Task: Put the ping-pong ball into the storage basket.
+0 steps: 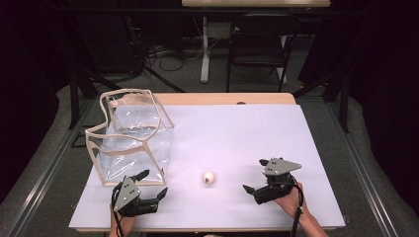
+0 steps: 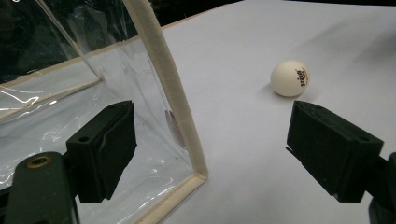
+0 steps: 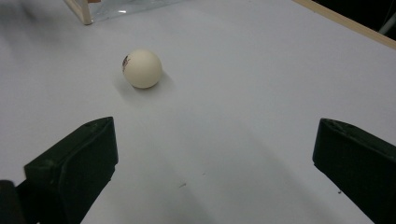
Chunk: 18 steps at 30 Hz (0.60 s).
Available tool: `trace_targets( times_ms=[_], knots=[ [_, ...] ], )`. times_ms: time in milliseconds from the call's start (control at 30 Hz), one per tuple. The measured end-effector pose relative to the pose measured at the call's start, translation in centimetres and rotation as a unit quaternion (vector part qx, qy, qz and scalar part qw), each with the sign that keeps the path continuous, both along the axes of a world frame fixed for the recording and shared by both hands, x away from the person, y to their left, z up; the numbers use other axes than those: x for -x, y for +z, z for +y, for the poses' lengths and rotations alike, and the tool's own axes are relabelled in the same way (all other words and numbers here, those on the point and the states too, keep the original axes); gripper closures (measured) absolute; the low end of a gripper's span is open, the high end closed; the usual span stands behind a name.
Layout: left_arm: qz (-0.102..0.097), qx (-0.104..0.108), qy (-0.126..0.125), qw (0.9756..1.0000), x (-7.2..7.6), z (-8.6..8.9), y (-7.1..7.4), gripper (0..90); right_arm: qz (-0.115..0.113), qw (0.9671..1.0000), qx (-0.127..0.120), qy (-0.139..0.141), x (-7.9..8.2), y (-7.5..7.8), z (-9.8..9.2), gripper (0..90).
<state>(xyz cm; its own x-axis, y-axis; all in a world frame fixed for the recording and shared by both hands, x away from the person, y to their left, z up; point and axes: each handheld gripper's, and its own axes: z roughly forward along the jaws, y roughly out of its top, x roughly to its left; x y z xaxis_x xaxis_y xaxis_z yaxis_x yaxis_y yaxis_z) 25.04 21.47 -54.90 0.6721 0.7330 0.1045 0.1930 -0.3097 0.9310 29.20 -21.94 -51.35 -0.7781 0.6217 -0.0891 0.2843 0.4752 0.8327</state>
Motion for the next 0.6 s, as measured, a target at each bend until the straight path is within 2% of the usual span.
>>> trace_targets(
  times_ms=[600],
  knots=[
    [-0.002, -0.002, -0.002, 1.0, 0.0, -0.1, 0.0, 16.1, 0.009, 0.9999, 0.01, 0.008, -1.2, 0.5, 1.7, 0.0]
  ],
)
